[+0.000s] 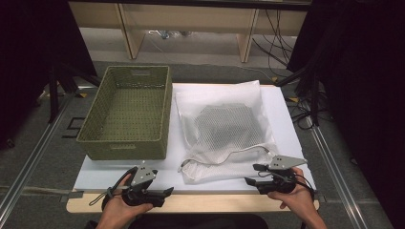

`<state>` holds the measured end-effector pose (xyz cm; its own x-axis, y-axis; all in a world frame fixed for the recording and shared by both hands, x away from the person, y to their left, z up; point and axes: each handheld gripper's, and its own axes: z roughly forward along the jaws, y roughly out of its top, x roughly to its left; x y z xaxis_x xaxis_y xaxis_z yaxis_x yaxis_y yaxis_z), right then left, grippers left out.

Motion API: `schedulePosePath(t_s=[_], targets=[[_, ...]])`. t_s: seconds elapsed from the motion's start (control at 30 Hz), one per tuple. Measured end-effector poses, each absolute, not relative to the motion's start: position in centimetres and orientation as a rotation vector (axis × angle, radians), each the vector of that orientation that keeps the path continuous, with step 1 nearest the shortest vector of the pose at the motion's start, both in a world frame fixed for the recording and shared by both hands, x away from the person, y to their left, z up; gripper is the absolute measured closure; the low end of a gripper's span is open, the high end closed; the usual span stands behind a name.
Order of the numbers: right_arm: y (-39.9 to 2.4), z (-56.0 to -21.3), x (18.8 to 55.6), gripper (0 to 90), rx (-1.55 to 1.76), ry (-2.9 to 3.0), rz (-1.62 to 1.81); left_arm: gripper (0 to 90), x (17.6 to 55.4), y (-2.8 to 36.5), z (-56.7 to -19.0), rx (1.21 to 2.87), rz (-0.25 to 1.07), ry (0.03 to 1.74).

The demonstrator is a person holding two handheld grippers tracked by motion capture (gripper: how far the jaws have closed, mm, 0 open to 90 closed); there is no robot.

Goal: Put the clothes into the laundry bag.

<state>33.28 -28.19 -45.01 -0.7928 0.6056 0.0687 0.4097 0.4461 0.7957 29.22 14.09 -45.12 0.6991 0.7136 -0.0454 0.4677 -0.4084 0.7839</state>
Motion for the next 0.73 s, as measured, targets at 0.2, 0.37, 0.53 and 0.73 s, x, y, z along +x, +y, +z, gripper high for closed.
schedulePosePath(t_s=[0.2,0.37,0.53,0.73], targets=[[-28.9,-45.3,31.9,38.4,0.912,2.469,1.262,20.3,28.8,14.0,-45.3,2.076,0.372,0.906],[-29.6,-45.6,30.6,40.3,0.924,2.475,1.238,20.3,28.4,14.0,-45.4,2.081,0.359,0.906],[-30.0,-45.7,29.9,39.6,0.903,2.467,1.196,20.3,28.7,14.1,-45.7,2.094,0.373,0.919],[-30.2,-45.9,30.1,38.5,0.934,2.47,1.168,20.3,28.9,14.3,-45.8,2.092,0.381,0.928]])
